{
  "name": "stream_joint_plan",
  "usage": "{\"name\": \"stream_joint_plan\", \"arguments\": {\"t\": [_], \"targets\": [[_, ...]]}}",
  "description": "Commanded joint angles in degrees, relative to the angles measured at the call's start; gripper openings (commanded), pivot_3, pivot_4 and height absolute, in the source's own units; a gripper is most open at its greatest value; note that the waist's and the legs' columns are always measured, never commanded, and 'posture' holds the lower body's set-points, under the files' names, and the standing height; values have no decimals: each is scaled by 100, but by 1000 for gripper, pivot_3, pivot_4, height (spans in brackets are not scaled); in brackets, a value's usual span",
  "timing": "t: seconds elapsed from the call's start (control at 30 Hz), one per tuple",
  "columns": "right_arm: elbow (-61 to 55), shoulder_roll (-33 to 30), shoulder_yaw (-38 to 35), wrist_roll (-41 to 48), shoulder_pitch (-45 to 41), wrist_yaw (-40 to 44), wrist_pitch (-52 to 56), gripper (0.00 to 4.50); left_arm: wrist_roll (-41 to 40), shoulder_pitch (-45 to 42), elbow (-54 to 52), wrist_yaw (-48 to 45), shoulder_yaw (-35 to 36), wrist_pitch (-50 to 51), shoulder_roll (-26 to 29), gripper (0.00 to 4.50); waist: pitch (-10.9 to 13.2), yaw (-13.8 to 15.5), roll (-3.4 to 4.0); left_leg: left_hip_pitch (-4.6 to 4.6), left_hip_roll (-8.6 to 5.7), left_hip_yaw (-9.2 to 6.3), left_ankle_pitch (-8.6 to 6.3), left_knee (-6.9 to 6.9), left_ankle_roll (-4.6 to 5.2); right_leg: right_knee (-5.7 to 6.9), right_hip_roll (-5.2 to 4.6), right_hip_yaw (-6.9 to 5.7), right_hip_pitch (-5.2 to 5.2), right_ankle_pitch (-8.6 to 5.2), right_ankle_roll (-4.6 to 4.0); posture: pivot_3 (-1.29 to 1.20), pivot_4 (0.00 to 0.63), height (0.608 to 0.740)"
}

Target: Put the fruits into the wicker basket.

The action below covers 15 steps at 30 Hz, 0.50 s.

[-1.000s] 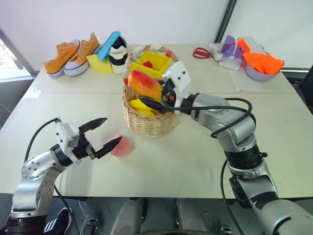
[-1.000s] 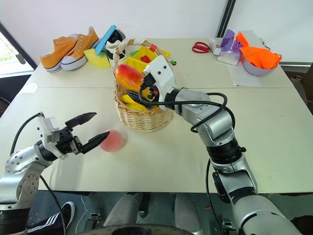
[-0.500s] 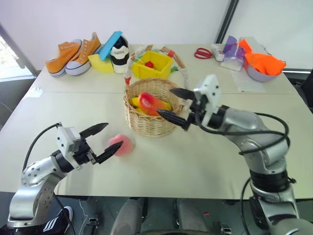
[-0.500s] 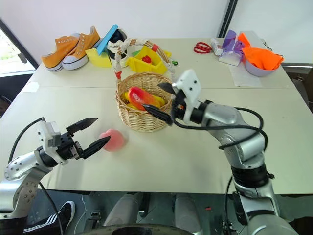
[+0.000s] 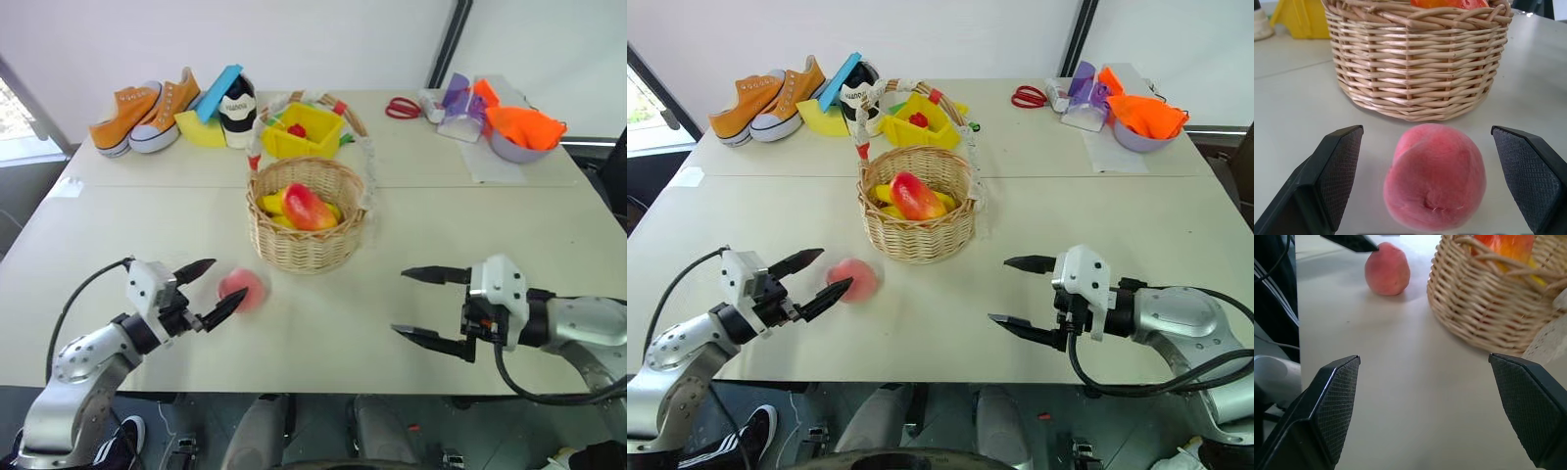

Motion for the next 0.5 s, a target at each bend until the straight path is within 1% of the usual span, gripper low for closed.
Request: {"name": "stream_joint_plan", "arguments": {"t": [0.03,0.2,0.33,0.4,0.47,0.5], "targets": [[-213,-40,-40,167,-159,-87,0,4396,227,-86,-62,121,-123,-63,-7,4500,0,12,-1,-1,0,0,0,0,0,0,0,-1,-3,0,0,0,150,740],[-198,-74,63,243,-497,-227,146,4396,454,-236,109,181,-532,160,-57,4500,0,15,-1,-3,0,1,0,-2,0,0,0,-1,-4,0,1,0,150,740],[-102,-12,288,157,-744,-386,199,4396,779,-326,460,172,-796,74,-57,4500,0,17,-1,-2,0,2,0,-1,0,-2,-1,-1,-4,0,1,0,150,740],[-65,7,385,137,-860,-451,224,4500,794,-359,514,139,-790,27,-58,3960,1,11,-3,-5,0,2,0,-3,1,-2,-1,-1,-5,0,1,0,150,740],[-49,6,445,134,-915,-500,243,4500,709,-436,461,149,-756,43,-107,3167,0,18,-1,-4,0,2,0,-4,1,0,-1,-1,-8,0,1,0,150,740],[-44,10,470,116,-930,-521,226,4500,607,-476,392,184,-687,77,-158,2879,0,20,-2,-4,0,2,0,-4,1,0,-1,-1,-7,0,1,0,150,740]]}}
